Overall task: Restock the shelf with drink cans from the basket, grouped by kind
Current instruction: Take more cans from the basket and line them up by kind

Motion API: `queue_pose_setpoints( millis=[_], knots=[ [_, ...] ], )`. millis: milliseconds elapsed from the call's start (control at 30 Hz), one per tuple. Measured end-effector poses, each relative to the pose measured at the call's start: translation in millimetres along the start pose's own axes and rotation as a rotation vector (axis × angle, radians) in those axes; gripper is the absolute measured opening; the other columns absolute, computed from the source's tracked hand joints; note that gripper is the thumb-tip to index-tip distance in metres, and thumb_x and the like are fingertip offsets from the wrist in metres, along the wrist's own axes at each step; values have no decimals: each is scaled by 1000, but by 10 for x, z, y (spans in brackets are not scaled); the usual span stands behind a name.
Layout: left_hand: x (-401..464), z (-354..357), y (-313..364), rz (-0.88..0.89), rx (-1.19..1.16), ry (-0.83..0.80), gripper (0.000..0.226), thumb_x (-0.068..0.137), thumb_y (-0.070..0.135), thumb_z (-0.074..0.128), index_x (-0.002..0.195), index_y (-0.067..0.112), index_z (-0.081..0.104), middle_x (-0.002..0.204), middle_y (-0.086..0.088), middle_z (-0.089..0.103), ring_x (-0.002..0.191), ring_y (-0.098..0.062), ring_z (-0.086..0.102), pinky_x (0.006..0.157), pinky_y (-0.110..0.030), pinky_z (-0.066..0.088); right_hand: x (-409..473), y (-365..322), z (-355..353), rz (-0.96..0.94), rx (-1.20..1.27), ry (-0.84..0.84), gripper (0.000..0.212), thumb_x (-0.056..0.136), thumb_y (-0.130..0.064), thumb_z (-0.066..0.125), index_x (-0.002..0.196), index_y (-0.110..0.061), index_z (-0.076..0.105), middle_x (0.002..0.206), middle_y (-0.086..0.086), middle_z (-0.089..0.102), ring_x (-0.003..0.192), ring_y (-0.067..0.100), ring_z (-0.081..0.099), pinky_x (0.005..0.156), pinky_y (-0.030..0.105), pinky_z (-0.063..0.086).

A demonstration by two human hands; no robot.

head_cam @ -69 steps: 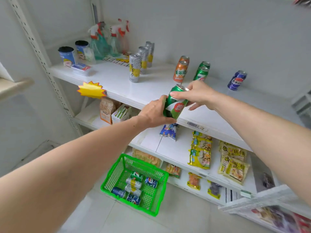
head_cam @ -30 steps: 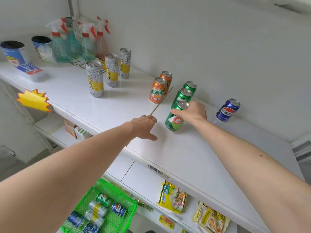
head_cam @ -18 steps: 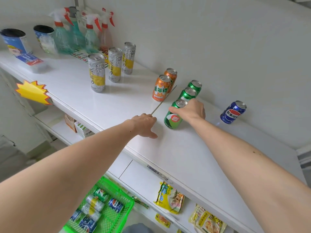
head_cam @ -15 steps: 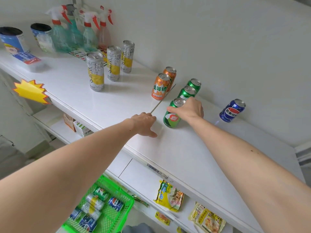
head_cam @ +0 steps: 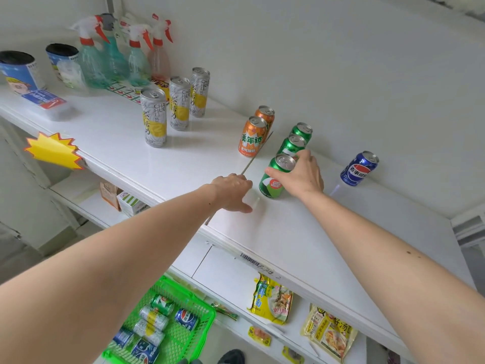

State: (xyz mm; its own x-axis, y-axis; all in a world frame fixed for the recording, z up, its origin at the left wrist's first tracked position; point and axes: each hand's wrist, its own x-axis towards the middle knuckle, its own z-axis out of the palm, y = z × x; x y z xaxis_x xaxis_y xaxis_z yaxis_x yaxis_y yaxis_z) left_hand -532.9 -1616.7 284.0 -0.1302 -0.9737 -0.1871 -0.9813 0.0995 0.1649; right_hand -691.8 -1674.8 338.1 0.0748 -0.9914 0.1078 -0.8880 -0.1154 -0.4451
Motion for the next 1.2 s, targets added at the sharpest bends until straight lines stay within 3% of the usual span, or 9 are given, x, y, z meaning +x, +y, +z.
queue_pose_setpoints(
  millis=[133, 233, 433, 533, 633, 767, 867, 1100, 1200],
  knots=[
    [-181, -73, -119, 0, -16, 73, 59, 88, 49, 58, 135, 17, 45, 134, -3, 49, 122, -24, 49, 90, -40, 44, -139, -43, 33, -134, 44, 152, 62, 77, -46, 73, 125, -13, 52, 129, 10, 52, 122, 31, 48, 101, 39, 39],
    [-378, -127, -262, -39, -58, 144, 52, 88, 47, 59, 132, 21, 48, 130, -1, 51, 119, -23, 51, 85, -35, 44, -297, -143, 101, -266, 77, 272, 42, 81, -29, 71, 117, -11, 60, 125, 9, 55, 119, 31, 49, 99, 37, 34],
    [-946, -43, -685, -153, -118, 300, 39, 89, 41, 60, 124, 24, 54, 123, 4, 53, 111, -21, 55, 71, -29, 39, -655, -485, 412, -550, 164, 384, 28, 75, -22, 69, 100, -9, 65, 117, 9, 60, 111, 31, 56, 93, 37, 37],
    [-1340, 114, -893, -243, -139, 345, 36, 89, 37, 61, 121, 21, 56, 124, 2, 53, 110, -21, 56, 74, -33, 46, -909, -684, 661, -592, 229, 323, 28, 77, -23, 67, 101, -9, 65, 117, 9, 60, 115, 31, 55, 95, 37, 34],
    [-1754, 364, -1058, -305, -158, 358, 34, 88, 34, 61, 118, 19, 59, 125, 0, 54, 110, -23, 56, 74, -31, 43, -1260, -784, 931, -611, 273, 256, 27, 77, -24, 66, 100, -10, 65, 115, 7, 61, 112, 29, 56, 94, 36, 35],
    [-2203, 777, -1266, -379, -150, 270, 33, 89, 35, 61, 117, 19, 58, 125, -1, 52, 110, -25, 55, 76, -40, 52, -1707, -847, 1304, -634, 309, 169, 25, 77, -22, 67, 99, -11, 65, 115, 6, 62, 111, 28, 55, 95, 35, 35],
    [-2391, 1059, -1435, -420, -185, 224, 33, 88, 37, 62, 117, 21, 58, 125, 2, 53, 109, -24, 56, 78, -39, 51, -1934, -902, 1581, -668, 289, 103, 26, 78, -22, 67, 100, -10, 64, 115, 7, 61, 111, 29, 55, 95, 36, 36],
    [-2582, 1669, -2065, -403, -238, 94, 33, 88, 35, 63, 118, 22, 60, 124, 3, 54, 114, -21, 55, 79, -34, 48, -2239, -1038, 2432, -578, 268, -94, 24, 85, -19, 63, 106, -7, 60, 113, 9, 57, 108, 28, 56, 94, 37, 42],
    [-2603, 1993, -2386, -378, -262, 29, 35, 87, 33, 62, 120, 21, 59, 125, 2, 54, 116, -21, 54, 85, -36, 50, -2357, -1035, 2896, -461, 242, -179, 24, 91, -24, 60, 111, -11, 58, 116, 6, 55, 103, 26, 59, 85, 40, 49]
  ],
)
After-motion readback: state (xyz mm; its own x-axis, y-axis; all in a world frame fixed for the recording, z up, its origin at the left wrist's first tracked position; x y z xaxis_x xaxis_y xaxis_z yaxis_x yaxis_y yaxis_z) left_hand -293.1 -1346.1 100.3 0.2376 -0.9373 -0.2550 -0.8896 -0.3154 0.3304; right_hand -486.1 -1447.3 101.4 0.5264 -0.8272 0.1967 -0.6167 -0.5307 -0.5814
